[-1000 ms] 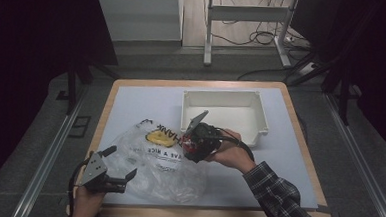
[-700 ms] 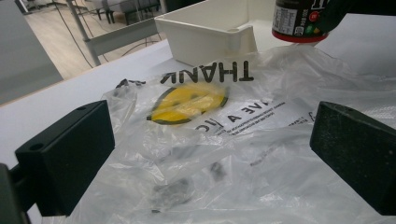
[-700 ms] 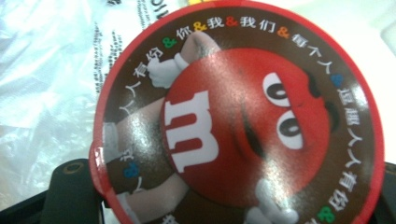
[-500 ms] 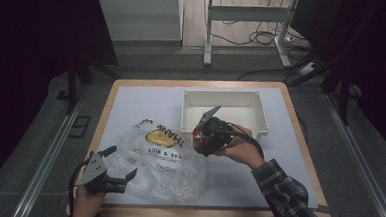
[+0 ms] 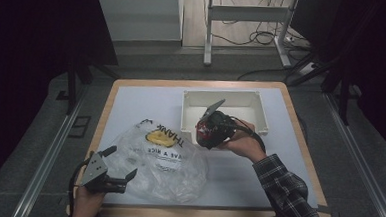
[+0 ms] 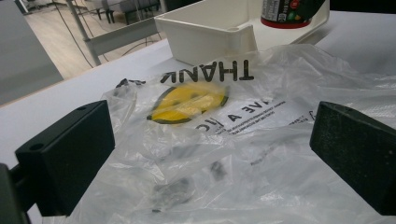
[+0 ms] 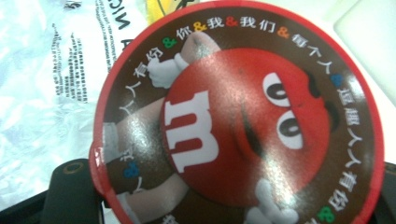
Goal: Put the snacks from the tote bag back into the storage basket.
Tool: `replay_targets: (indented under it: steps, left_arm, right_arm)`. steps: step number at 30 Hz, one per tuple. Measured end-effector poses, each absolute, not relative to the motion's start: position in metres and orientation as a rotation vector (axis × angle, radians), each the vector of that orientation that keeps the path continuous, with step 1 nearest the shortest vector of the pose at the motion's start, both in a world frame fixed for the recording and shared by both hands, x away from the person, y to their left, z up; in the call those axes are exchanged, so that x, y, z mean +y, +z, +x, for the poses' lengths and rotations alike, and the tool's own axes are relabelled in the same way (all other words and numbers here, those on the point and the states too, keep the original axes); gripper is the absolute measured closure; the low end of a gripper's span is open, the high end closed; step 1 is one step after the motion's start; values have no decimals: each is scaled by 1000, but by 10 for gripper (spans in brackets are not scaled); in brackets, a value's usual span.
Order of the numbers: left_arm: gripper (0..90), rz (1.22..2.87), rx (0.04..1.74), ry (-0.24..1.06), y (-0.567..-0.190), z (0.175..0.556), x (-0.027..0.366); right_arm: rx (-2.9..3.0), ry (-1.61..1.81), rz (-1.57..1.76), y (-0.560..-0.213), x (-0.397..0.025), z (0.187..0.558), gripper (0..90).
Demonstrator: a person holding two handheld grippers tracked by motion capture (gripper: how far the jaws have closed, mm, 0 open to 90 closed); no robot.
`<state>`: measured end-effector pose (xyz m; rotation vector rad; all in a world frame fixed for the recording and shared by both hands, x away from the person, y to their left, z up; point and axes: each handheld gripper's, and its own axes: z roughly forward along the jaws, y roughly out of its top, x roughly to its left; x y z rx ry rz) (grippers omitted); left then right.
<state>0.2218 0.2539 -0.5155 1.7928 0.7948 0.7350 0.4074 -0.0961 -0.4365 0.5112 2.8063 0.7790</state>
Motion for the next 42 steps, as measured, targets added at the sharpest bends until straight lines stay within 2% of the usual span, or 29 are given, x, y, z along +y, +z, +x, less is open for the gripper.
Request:
replay_targets:
  steps: [42]
  left_arm:
    - [0,1768,800,733,-515,221,256]
  right_arm:
    - [2753,800,538,-457,-78,463,255]
